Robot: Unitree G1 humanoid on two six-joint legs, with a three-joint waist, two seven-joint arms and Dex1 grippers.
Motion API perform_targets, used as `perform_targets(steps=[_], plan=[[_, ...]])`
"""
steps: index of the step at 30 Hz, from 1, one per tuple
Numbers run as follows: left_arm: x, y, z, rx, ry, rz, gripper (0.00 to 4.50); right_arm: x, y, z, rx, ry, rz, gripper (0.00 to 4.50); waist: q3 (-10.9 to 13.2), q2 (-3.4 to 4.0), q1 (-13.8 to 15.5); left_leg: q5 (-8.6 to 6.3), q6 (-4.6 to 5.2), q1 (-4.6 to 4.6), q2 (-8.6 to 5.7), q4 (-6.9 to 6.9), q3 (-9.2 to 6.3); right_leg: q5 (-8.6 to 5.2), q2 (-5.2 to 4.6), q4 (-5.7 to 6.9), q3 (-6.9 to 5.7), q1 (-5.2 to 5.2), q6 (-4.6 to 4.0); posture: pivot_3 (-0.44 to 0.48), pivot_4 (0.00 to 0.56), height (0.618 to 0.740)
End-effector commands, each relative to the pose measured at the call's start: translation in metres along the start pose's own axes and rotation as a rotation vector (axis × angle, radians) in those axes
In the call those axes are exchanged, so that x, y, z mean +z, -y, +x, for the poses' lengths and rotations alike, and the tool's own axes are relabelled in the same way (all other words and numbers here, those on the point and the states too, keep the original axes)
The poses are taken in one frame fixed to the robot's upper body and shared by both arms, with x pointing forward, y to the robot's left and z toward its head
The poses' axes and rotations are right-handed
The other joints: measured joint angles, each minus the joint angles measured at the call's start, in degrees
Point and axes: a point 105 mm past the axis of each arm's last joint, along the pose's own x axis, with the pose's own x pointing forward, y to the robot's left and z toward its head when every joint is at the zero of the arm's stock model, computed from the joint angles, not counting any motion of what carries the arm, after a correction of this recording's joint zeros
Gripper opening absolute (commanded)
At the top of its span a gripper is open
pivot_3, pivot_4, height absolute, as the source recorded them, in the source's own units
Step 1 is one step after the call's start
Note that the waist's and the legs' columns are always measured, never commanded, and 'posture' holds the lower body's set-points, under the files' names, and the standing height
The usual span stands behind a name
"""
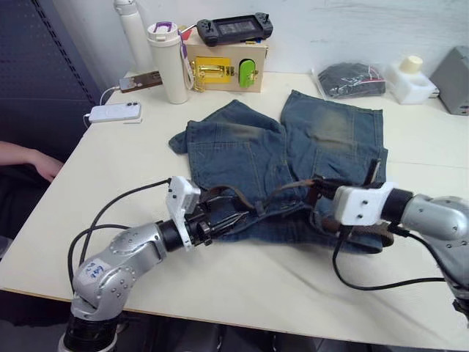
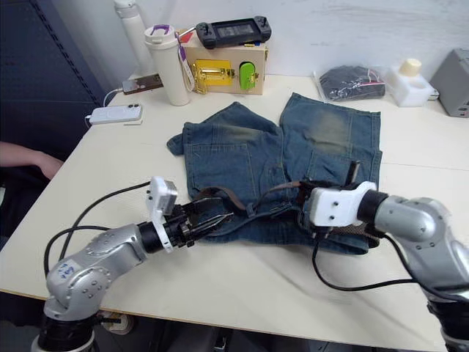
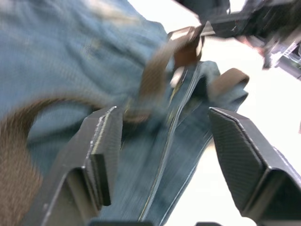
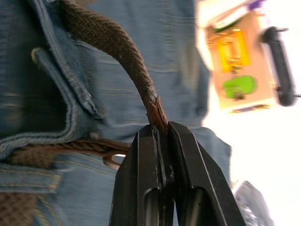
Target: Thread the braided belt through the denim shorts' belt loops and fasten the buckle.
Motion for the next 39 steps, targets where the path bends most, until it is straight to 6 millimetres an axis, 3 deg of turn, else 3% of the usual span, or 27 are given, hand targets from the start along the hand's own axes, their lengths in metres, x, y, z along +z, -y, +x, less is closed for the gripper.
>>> perform_targets(steps=[1,13,18,24,35,39], plan=[[0.001,0.009,-0.001,-0.026,-0.013,0.025,3.05,0.015,-0.002,0.007,-0.017,0.041,-0.037,0.0,0.0,0.0,-0.02,0.0,0.0,0.0,0.0,0.0,0.0,0.0,0.0,0.01,0.0,0.0,0.0,0.0,0.15,0.645],[-0.019,0.005,0.002,0.013,-0.08,0.05,3.05,0.046,-0.011,0.037,-0.048,0.131,0.022,0.0,0.0,0.0,-0.32,0.0,-0.01,0.01,0.0,-0.02,0.01,0.0,0.01,0.05,0.0,-0.03,0.0,0.0,0.15,0.645],[-0.02,0.008,0.002,0.006,-0.08,0.055,3.05,0.053,0.013,0.035,-0.129,0.139,-0.01,0.0,0.0,0.0,-0.81,0.0,-0.01,0.01,0.0,-0.03,0.0,0.0,0.02,0.08,0.0,-0.04,0.0,0.0,0.15,0.645],[-0.032,0.009,-0.004,0.0,-0.133,0.09,3.05,0.037,0.045,0.008,-0.172,0.084,-0.083,0.0,0.01,0.0,-1.11,-0.01,-0.02,0.01,-0.01,-0.05,0.0,0.0,0.01,0.1,0.0,-0.05,0.0,0.0,0.15,0.645],[-0.03,0.009,-0.01,-0.018,-0.129,0.113,3.05,-0.011,0.067,-0.034,-0.197,-0.07,-0.1,0.0,0.01,0.01,-1.14,-0.01,-0.02,-0.04,0.0,-0.02,0.01,0.0,-0.01,0.08,-0.01,-0.07,0.0,0.0,0.15,0.645],[-0.026,0.009,-0.012,-0.023,-0.123,0.121,3.05,-0.011,0.07,-0.038,-0.2,-0.059,-0.09,0.0,0.01,0.01,-1.13,-0.01,-0.02,-0.04,0.0,-0.01,0.01,0.0,-0.01,0.07,-0.01,-0.06,-0.01,0.0,0.15,0.645]])
